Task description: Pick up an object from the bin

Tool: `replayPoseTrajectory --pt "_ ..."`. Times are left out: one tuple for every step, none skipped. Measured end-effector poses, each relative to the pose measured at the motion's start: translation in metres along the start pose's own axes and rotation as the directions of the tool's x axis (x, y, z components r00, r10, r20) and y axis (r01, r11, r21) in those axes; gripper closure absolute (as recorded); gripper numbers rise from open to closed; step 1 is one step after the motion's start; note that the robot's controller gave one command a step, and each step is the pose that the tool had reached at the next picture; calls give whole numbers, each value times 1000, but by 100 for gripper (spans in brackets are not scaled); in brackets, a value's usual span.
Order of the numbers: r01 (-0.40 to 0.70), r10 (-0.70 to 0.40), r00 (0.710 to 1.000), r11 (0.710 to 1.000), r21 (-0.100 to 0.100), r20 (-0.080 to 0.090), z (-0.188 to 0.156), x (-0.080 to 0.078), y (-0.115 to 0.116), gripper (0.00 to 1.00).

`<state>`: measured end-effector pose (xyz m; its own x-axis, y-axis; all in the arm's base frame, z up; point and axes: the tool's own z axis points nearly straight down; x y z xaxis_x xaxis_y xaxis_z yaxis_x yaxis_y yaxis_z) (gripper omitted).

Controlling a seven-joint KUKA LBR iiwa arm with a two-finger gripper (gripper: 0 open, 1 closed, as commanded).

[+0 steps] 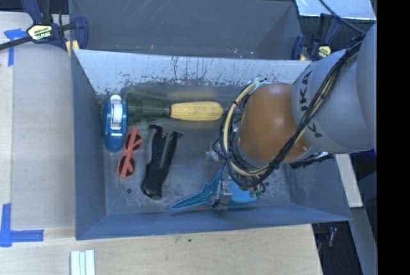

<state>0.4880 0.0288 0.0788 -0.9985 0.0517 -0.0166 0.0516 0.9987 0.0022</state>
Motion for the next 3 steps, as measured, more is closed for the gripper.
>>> replayPoseTrajectory --pt "0 0 1000 1000 0 0 0 0 0 100" --pt "0 0 1000 1000 0 0 0 0 0 100" --pt "-2 2 1000 1000 0 -2 -102 -11 5 100"
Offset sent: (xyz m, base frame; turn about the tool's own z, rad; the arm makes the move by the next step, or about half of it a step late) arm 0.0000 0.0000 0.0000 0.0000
